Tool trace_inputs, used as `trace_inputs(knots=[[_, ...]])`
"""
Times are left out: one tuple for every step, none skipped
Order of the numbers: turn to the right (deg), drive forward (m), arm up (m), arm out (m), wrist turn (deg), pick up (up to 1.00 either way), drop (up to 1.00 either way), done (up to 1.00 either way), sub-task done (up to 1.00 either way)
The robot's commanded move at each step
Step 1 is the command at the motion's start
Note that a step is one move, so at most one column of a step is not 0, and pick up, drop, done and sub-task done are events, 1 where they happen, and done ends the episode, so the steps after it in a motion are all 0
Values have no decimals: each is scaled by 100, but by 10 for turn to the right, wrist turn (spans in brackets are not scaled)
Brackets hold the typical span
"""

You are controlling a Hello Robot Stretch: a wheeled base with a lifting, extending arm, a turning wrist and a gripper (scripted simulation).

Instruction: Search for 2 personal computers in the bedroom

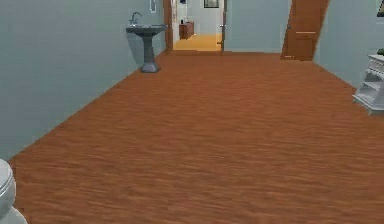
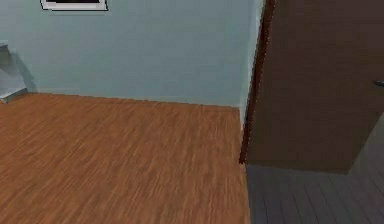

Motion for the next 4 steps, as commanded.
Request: trace_inputs(knots=[[0,100,0,0,0,0,0,0,0],[0,100,0,0,0,0,0,0,0],[0,100,0,0,0,0,0,0,0],[0,100,0,0,0,0,0,0,0]])
